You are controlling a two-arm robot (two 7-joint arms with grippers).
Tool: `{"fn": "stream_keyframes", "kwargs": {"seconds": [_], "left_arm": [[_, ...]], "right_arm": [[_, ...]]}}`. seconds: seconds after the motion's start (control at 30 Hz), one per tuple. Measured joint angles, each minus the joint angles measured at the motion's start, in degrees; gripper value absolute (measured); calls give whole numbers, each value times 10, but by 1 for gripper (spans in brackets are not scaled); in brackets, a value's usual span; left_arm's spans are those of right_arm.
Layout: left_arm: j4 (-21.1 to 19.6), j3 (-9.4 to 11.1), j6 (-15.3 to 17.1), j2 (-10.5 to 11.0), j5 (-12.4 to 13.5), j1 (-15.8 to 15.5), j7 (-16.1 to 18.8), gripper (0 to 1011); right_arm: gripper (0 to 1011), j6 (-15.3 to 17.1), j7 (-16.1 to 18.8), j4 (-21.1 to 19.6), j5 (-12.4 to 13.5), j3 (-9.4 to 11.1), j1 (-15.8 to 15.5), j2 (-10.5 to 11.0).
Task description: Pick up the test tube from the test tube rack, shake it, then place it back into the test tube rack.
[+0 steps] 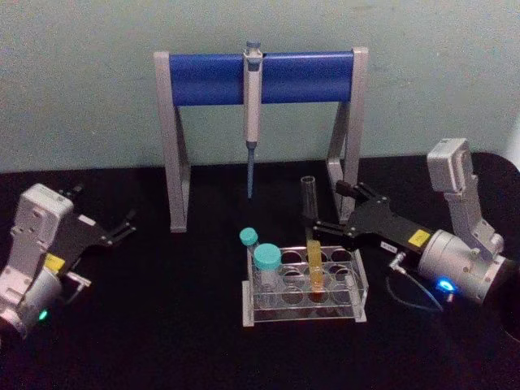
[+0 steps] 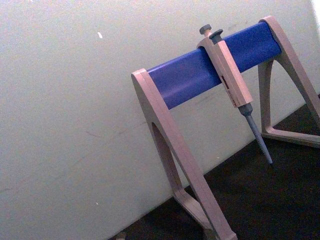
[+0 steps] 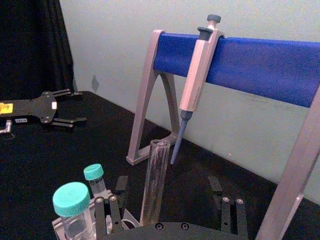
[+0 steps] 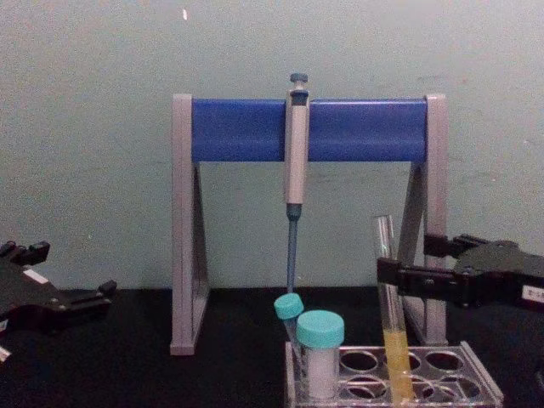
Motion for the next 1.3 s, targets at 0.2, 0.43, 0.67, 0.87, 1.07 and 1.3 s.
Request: {"fn": "stream_keyframes", "kwargs": {"seconds": [0.2,0.43,0.67,0.87,1.07,1.3], "left_arm": [[0,0,0,0,0,0,0,1001],[0,0,0,0,0,0,0,1001],[0,0,0,0,0,0,0,1001],[0,0,0,0,0,0,0,1001],[0,0,0,0,0,0,0,1001],[0,0,0,0,0,0,0,1001]], "right_arm": [[1000,16,13,13,1,-2,14,-11],[1000,26,22,26,8,-4,26,-20],[1000,37,27,33,15,-9,33,-25],[1000,43,29,38,20,-12,37,-25],[1000,45,28,39,23,-13,37,-25],[1000,44,27,39,24,-13,37,-25]]}}
